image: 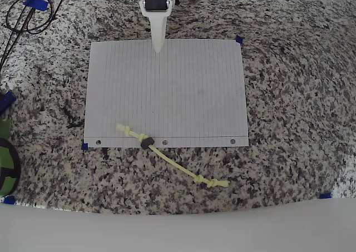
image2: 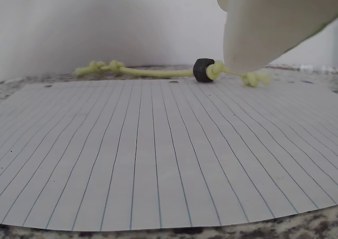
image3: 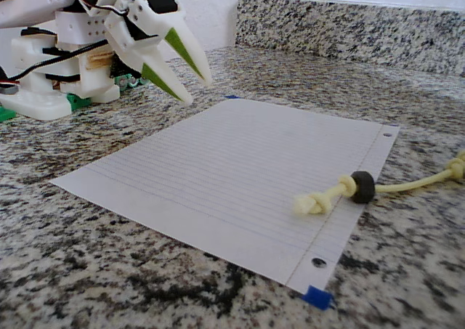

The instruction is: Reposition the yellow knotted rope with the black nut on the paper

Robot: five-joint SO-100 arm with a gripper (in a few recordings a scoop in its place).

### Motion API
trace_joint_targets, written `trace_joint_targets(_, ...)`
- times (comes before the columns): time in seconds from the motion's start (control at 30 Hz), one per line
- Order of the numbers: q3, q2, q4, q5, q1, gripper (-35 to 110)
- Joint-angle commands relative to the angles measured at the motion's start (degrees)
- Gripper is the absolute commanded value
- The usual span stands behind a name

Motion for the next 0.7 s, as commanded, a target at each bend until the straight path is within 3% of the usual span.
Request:
trace_joint_targets(0.0, 2.46, 0.18, -0.62, 0.00, 0.09, 41)
trace_joint_targets(0.67, 2.37, 0.09, -1.05, 0.09, -1.23, 41)
